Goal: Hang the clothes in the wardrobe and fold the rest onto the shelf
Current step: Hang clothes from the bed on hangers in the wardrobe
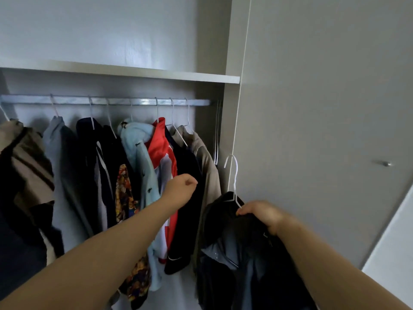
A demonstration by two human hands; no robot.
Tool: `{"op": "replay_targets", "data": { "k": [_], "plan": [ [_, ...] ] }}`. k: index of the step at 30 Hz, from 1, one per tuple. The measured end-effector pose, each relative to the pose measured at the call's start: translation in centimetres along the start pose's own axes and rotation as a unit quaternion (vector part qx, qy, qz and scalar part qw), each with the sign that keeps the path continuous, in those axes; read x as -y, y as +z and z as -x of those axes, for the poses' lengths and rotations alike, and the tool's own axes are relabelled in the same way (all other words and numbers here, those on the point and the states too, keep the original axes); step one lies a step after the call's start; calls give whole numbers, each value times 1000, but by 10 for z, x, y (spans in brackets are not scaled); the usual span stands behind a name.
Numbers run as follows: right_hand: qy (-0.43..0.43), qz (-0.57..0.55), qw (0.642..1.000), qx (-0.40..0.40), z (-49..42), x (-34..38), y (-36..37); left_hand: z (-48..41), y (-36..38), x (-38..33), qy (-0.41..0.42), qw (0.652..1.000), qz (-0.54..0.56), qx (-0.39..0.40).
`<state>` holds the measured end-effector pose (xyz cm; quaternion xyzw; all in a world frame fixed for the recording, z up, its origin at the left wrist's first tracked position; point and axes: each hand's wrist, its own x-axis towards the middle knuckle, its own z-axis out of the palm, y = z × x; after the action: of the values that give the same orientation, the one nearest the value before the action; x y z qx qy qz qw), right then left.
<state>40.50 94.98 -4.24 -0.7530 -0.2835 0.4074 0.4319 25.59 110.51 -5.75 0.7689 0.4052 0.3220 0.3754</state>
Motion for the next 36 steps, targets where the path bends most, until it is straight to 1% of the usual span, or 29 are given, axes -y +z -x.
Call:
{"op": "replay_targets", "data": {
  "k": [6,11,13,16,18,21,25,26,29,30,33,36],
  "plan": [
    [54,-26,997,-42,-44,17,2,-93,18,1,89,987,-127,39],
    [72,-68,992,-78,-67,21,5,-155,45,-5,151,955,-249,55],
    [79,-71,991,-83,-71,22,7,-170,54,-8,148,938,-304,71],
    [89,-83,989,-82,-80,20,6,-189,69,-4,90,914,-366,151],
    [91,-79,989,-80,-84,19,4,-193,76,1,74,895,-403,174],
    [93,-77,990,-71,-90,18,1,-197,79,3,84,878,-448,149],
    [104,-68,991,-52,-93,15,-2,-194,68,15,41,865,-489,107],
    [103,-67,991,-48,-92,14,-3,-193,63,21,46,851,-514,100],
    [97,-61,993,-41,-91,9,-6,-188,46,42,58,794,-598,92],
    [94,-58,993,-41,-90,8,-7,-187,40,48,51,784,-612,86],
    [90,-54,994,-38,-87,5,-10,-183,25,61,30,768,-636,71],
    [81,-50,995,-37,-88,6,-8,-181,10,68,5,766,-640,61]
  ]
}}
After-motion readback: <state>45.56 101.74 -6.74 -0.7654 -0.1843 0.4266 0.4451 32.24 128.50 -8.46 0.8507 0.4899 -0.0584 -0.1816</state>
